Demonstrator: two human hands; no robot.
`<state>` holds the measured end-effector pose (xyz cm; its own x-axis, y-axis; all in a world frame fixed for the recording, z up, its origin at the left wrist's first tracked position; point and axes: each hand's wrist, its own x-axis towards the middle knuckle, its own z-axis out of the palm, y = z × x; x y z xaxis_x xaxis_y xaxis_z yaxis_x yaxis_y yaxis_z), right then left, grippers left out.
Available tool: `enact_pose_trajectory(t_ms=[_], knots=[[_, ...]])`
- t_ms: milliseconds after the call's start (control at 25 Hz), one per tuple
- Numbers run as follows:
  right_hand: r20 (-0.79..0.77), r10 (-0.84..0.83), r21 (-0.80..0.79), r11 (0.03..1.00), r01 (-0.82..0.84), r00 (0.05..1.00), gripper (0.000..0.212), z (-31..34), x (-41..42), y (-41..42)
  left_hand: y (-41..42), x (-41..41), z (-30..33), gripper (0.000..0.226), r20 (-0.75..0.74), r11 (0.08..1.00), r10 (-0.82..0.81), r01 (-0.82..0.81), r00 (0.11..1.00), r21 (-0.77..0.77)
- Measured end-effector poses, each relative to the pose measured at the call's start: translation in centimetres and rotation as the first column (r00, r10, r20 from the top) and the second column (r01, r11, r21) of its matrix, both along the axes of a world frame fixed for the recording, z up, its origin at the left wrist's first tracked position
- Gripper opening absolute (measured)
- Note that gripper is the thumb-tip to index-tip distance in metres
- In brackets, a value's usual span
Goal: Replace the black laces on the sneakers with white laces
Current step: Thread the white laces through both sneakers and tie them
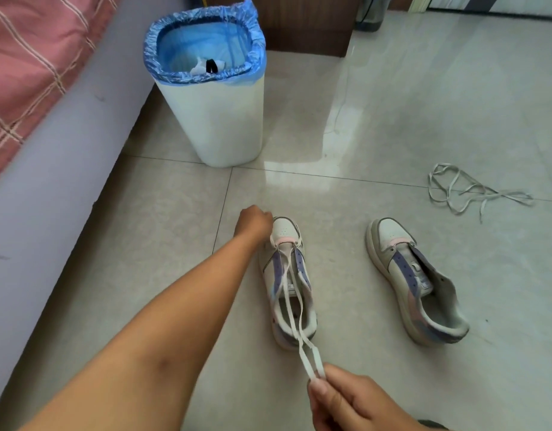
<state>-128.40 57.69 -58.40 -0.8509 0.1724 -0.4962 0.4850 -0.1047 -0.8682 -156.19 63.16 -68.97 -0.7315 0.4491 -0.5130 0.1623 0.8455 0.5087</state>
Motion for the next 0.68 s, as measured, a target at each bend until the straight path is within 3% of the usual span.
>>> enact_pose_trajectory(t_ms=[80, 200, 360, 440, 560, 600, 680], knots=[[0.024, 0.011, 0.045, 0.999, -0.012, 1.0, 0.022, 0.3, -0.7, 0.1, 1.8, -0.5, -1.8, 0.033, 0.047, 0.993, -0.078, 0.082, 0.996, -0.085], [0.077, 0.003, 0.078, 0.997, -0.009, 0.997, 0.024, 0.5, -0.9, 0.4, 3.3, -1.4, -2.0, 0.04, 0.092, 0.993, -0.021, 0.032, 0.996, -0.116], [0.031, 0.034, 0.094, 0.995, -0.037, 0.999, 0.019, 1.6, -0.7, 1.4, 3.4, -1.9, -1.9, 0.022, -0.009, 0.985, -0.069, 0.067, 0.998, -0.161], [-0.016, 0.037, 0.075, 0.997, -0.036, 0.999, 0.019, 2.2, -0.5, 1.7, 3.1, -1.4, -1.5, 0.019, -0.008, 0.994, -0.082, 0.081, 0.997, -0.068], [-0.047, 0.095, 0.097, 0.991, -0.09, 0.994, 0.021, 3.1, -0.1, 1.7, 1.5, -0.9, 1.8, 0.019, 0.231, 0.961, -0.108, 0.043, 0.967, 0.272], [-0.047, 0.128, 0.108, 0.987, -0.123, 0.991, 0.022, 3.4, 0.1, 1.5, 0.5, -0.5, 3.2, 0.017, 0.271, 0.95, -0.124, 0.036, 0.955, 0.31], [-0.036, 0.164, 0.094, 0.983, -0.16, 0.986, 0.023, 4.2, 0.4, 0.8, -2.3, 0.6, 4.9, 0.022, 0.199, 0.971, -0.046, -0.002, 0.979, 0.238]])
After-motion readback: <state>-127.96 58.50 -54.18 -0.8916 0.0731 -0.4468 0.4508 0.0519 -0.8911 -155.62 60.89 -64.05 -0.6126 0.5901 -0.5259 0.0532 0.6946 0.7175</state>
